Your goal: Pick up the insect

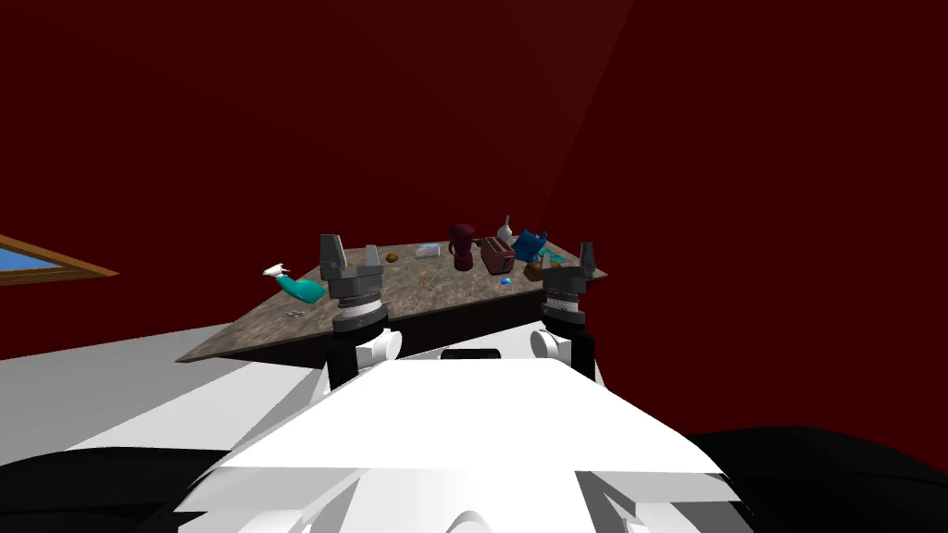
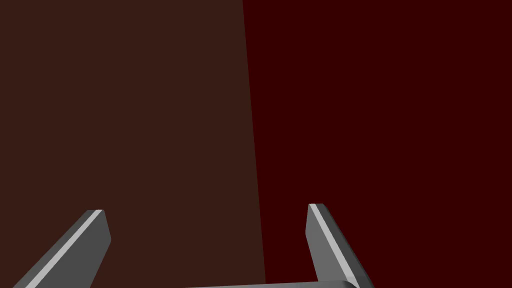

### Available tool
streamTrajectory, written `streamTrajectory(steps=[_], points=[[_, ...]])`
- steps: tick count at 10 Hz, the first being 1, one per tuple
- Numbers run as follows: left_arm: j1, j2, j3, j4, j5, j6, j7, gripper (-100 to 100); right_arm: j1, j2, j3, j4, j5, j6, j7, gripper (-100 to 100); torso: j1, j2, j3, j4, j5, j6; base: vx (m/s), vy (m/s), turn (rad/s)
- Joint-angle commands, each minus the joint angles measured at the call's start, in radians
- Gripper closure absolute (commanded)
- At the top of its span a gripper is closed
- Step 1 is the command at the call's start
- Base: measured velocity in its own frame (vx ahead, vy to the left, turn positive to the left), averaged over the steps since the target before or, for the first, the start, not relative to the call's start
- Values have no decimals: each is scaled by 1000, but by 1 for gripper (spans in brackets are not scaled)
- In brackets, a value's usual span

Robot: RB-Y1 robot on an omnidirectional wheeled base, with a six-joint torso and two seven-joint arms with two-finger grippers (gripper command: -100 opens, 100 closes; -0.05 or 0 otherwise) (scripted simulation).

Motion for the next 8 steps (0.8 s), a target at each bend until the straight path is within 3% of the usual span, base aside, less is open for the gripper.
streamTrajectory(steps=[1, 5, 6, 8], points=[[-18, 44, 12, 1, 5, 28, 1, -100, 0, 0, 0, 0, 0, 0, 0, 0, 0, 0, 0, 0, 0, 0, -20, 28, -73], [-77, 133, 53, 12, 26, 124, 3, -100, 0, 0, 0, 0, 0, 0, 0, 0, 6, 3, 2, 1, 1, 0, -40, 79, -118], [-77, 133, 53, 12, 26, 131, 3, -100, 0, 0, 0, 0, 0, 0, 0, 0, 7, 2, 1, 1, 2, 0, -30, 70, -37], [-118, 185, 80, 24, 43, 194, 3, -100, 0, 0, 0, 0, 0, 0, 0, 0, 4, 2, 1, 1, 1, 0, -44, 67, -139]])
